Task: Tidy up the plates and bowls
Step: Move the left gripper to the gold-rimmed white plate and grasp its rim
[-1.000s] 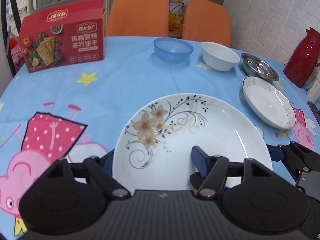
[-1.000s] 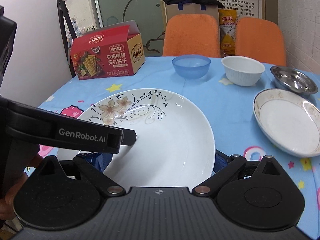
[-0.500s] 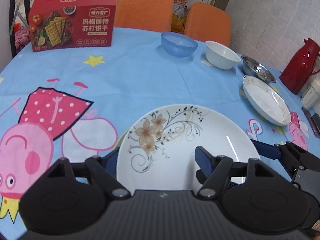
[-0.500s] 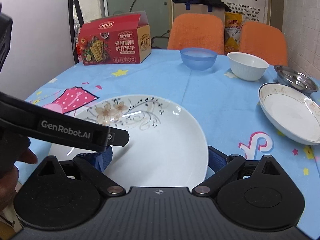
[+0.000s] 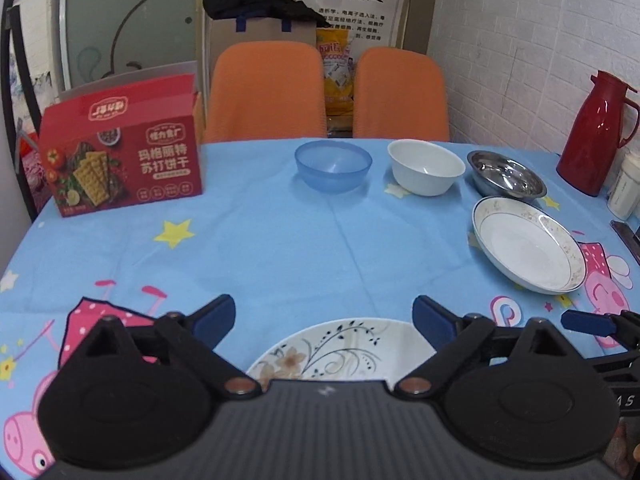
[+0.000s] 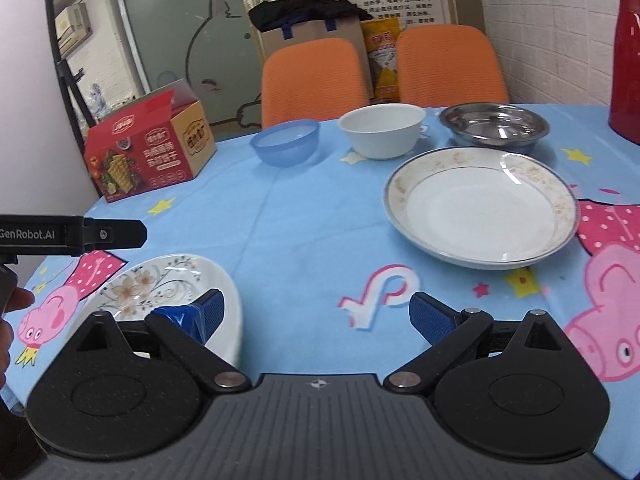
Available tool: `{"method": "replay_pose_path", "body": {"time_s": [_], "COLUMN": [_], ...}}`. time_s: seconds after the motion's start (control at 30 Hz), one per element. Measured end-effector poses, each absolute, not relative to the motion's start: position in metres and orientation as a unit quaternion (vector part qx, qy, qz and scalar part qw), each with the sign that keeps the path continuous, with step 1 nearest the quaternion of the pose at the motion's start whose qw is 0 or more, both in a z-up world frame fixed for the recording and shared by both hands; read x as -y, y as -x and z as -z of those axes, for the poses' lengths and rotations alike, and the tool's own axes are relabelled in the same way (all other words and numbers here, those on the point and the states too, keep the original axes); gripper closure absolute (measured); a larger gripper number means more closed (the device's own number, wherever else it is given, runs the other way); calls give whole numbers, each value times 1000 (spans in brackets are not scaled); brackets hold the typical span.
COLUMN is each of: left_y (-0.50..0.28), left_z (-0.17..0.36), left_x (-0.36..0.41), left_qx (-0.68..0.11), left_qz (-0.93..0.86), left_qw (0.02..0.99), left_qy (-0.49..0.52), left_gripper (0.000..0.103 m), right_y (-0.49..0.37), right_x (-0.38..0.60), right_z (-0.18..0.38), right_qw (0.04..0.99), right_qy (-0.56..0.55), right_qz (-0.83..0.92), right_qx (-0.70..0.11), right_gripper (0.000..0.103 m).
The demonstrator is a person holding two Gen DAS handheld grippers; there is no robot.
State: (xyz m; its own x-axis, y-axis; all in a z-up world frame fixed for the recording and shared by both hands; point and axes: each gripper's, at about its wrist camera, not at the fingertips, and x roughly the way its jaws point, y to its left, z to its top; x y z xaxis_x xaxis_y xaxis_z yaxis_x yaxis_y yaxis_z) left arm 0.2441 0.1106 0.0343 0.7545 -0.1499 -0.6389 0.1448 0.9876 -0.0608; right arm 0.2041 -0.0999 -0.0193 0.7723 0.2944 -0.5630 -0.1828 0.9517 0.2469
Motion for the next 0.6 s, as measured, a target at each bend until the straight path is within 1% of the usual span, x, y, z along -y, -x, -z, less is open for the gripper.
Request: {"method": "replay_pose_path", "body": {"time_s": [0.37,0.6], "left_y": [-292,-325], "left_z": [-35,-28], "left_x": [-37,-2], "left_qx": [-348,-366], "left_qz": [122,126], "left_qw": [927,917], "left_qy": [-66,-93], "left_gripper": [6,6], "right_y": [-232,-265], "right_x": [197,226], "right_z": [25,33], "right_qw": [946,946], "right_qy": [-119,-115], "right_qz": [-22,-12], "right_qx": [-301,-303], "right_gripper": [16,16]}}
